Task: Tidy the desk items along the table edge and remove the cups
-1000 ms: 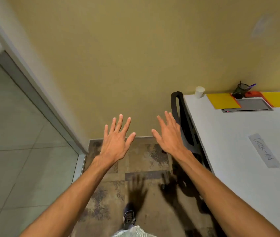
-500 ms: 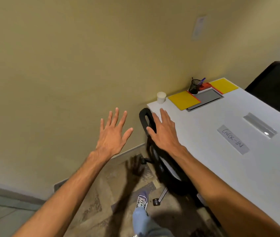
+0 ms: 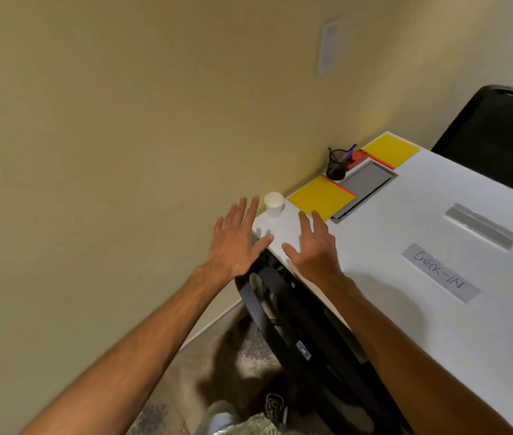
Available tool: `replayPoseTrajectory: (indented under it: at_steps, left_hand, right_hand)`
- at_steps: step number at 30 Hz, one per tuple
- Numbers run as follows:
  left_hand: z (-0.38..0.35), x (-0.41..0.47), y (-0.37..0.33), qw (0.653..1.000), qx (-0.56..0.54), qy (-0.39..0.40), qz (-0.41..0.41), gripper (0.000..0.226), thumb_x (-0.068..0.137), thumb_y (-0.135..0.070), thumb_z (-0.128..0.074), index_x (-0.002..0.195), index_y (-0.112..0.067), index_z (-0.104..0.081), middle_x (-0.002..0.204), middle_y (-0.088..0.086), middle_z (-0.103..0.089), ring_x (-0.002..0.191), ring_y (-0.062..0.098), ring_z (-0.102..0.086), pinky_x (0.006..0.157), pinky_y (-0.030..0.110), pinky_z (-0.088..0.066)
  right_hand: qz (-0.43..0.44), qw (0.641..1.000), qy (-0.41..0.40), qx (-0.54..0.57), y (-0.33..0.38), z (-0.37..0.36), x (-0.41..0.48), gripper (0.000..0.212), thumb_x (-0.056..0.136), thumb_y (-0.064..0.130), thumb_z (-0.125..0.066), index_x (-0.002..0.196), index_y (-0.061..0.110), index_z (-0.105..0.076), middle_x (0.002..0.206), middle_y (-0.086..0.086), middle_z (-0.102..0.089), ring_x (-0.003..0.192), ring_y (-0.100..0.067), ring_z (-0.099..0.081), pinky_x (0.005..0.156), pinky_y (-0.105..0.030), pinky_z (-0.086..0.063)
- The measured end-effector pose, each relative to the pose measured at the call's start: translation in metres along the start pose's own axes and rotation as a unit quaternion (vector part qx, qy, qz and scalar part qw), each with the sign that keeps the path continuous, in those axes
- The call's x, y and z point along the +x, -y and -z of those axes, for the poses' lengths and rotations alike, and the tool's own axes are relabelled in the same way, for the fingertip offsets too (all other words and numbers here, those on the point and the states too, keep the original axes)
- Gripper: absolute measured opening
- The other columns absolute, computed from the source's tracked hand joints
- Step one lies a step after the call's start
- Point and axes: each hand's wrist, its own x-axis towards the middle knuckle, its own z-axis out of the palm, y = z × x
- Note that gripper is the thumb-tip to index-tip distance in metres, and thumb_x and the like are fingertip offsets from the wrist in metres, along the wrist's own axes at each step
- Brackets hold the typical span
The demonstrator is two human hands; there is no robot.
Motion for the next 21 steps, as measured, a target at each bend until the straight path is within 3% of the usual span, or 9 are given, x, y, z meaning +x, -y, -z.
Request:
replayPoseTrajectory:
  at_steps: [2, 5, 13, 17, 21]
  left_hand:
    - [-0.009, 0.023, 0.002, 1.0, -0.017, 0.004, -0.008, 0.084, 0.095, -0.063, -0.039, 0.157, -0.025, 0.004, 0.165, 0.01, -0.004, 0.151, 0.029, -0.012, 0.119, 0.05, -0.019]
    - [-0.025, 0.057, 0.007, 0.999, -0.029, 0.021, -0.018, 0.087, 0.094, -0.059, -0.046, 0.158, -0.022, 0.0, 0.165, 0.012, -0.007, 0.15, 0.029, -0.015, 0.119, 0.048, -0.022]
    - [-0.081, 0.16, 0.038, 0.997, -0.015, 0.072, -0.038, 0.095, 0.088, -0.056, -0.06, 0.157, -0.016, -0.009, 0.158, 0.016, -0.028, 0.141, 0.032, -0.035, 0.109, 0.044, -0.037]
    - [-0.109, 0.214, 0.051, 0.988, -0.042, 0.144, -0.041, 0.1, 0.086, -0.053, -0.064, 0.157, -0.021, -0.002, 0.163, 0.014, -0.012, 0.146, 0.036, -0.021, 0.113, 0.053, -0.026]
    - [-0.133, 0.258, 0.064, 0.98, 0.038, 0.173, -0.087, 0.102, 0.085, -0.05, -0.067, 0.157, -0.019, -0.001, 0.163, 0.016, -0.01, 0.148, 0.036, -0.017, 0.115, 0.049, -0.026]
  right_hand:
    - [-0.035, 0.999, 0.015, 0.003, -0.007, -0.003, 0.014, 0.083, 0.087, 0.045, -0.068, 0.152, 0.01, -0.029, 0.158, -0.02, -0.026, 0.145, -0.036, -0.028, 0.109, -0.052, -0.037]
    - [-0.067, 0.996, 0.052, 0.009, -0.018, -0.01, 0.034, 0.079, 0.093, 0.048, -0.059, 0.154, 0.018, -0.02, 0.163, -0.012, -0.015, 0.148, -0.031, -0.019, 0.114, -0.05, -0.029]
    - [-0.116, 0.986, 0.111, -0.036, -0.042, -0.03, 0.071, 0.068, 0.099, 0.047, -0.046, 0.154, 0.018, -0.02, 0.164, -0.011, -0.009, 0.149, -0.029, -0.014, 0.117, -0.044, -0.023]
    - [-0.165, 0.979, 0.119, -0.015, -0.04, -0.043, 0.082, 0.064, 0.099, 0.044, -0.047, 0.152, 0.017, -0.025, 0.161, -0.012, -0.017, 0.148, -0.029, -0.018, 0.116, -0.044, -0.024]
    - [-0.199, 0.973, 0.117, -0.021, -0.042, -0.061, 0.095, 0.064, 0.098, 0.044, -0.05, 0.151, 0.016, -0.031, 0.159, -0.016, -0.022, 0.144, -0.033, -0.025, 0.112, -0.046, -0.028]
